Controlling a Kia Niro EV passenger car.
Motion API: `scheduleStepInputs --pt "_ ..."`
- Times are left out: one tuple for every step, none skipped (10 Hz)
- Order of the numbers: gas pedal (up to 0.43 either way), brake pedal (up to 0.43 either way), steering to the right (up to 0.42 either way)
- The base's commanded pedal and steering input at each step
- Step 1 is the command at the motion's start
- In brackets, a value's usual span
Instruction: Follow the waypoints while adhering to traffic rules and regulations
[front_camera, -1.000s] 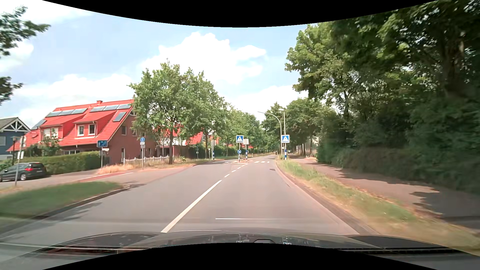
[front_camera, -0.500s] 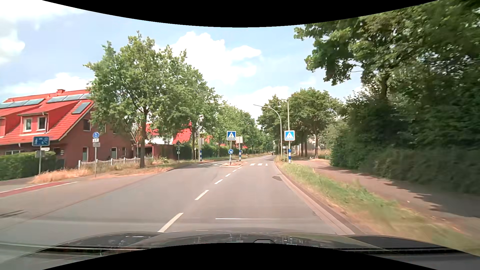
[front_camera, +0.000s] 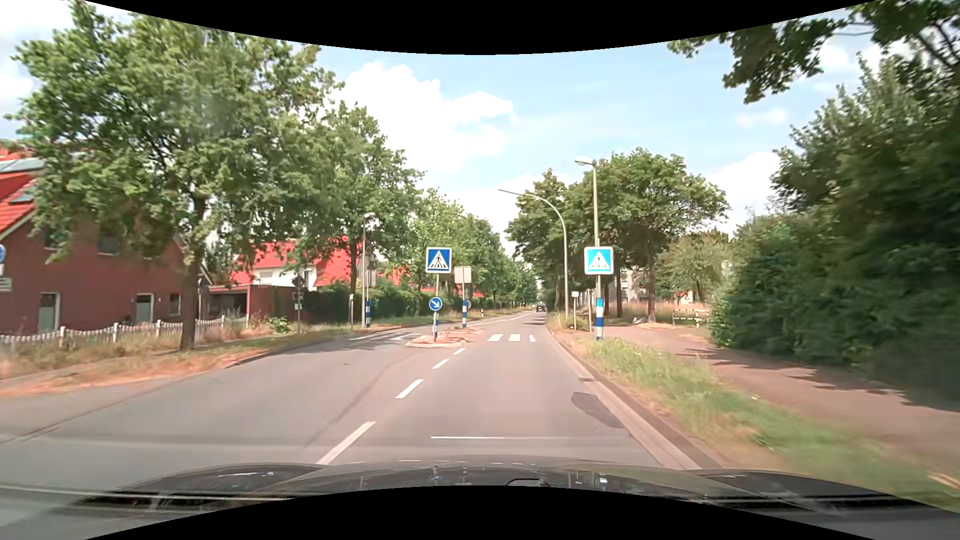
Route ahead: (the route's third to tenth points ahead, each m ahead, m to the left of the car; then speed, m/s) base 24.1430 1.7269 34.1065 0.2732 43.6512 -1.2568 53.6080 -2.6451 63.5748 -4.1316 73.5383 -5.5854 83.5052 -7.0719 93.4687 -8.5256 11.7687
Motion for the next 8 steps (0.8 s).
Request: scheduleStepInputs --pt "0.150 0.000 0.017" --pt "0.150 0.000 0.017" --pt "0.157 0.000 0.017" --pt "0.157 0.000 0.017" --pt "0.157 0.000 0.017" --pt "0.157 0.000 0.017" --pt "0.157 0.000 0.017" --pt "0.157 0.000 0.017"
